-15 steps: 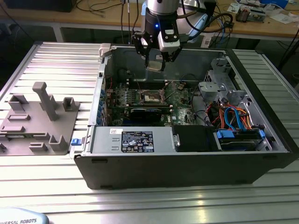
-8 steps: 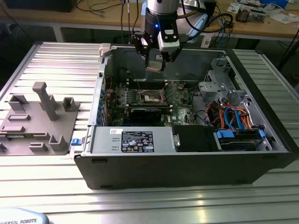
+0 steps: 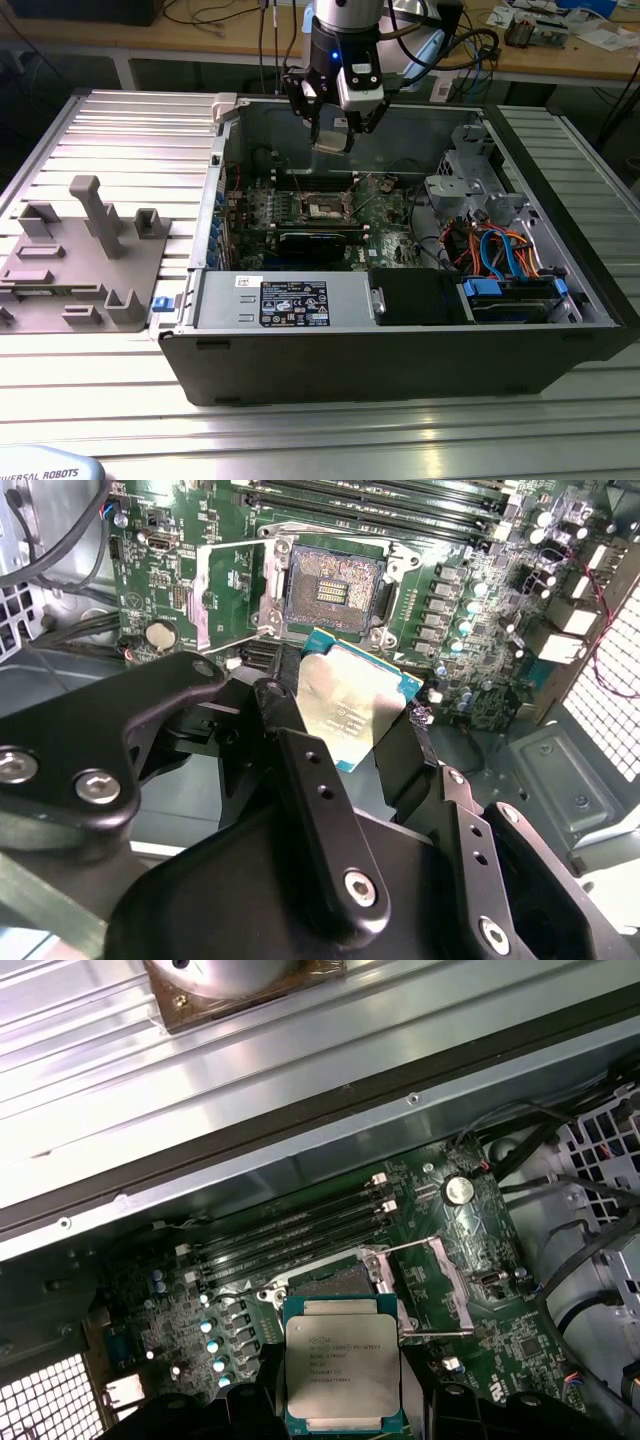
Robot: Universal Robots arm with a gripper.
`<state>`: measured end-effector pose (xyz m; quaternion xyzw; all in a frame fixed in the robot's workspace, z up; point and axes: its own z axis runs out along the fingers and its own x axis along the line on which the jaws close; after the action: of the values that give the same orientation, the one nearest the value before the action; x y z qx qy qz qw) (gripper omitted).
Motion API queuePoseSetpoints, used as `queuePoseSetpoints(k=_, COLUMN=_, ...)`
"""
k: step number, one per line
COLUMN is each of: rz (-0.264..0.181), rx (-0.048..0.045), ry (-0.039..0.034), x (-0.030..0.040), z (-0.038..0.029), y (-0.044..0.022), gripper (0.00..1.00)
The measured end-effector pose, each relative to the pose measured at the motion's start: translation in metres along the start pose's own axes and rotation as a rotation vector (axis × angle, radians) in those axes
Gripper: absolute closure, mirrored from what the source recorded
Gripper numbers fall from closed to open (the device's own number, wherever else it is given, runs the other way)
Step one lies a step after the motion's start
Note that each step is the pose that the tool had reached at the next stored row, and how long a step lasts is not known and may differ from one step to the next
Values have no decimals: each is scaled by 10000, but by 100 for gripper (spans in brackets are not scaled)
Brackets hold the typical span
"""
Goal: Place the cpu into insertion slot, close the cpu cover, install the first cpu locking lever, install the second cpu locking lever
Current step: 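Place the cpu into insertion slot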
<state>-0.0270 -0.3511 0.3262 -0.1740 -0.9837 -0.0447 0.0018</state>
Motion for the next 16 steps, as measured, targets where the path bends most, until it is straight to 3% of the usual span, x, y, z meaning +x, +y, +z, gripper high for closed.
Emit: queuePoseSetpoints(k=16, rz=150, rx=-3, ry=-13, x=0, z=1, y=0, gripper=46)
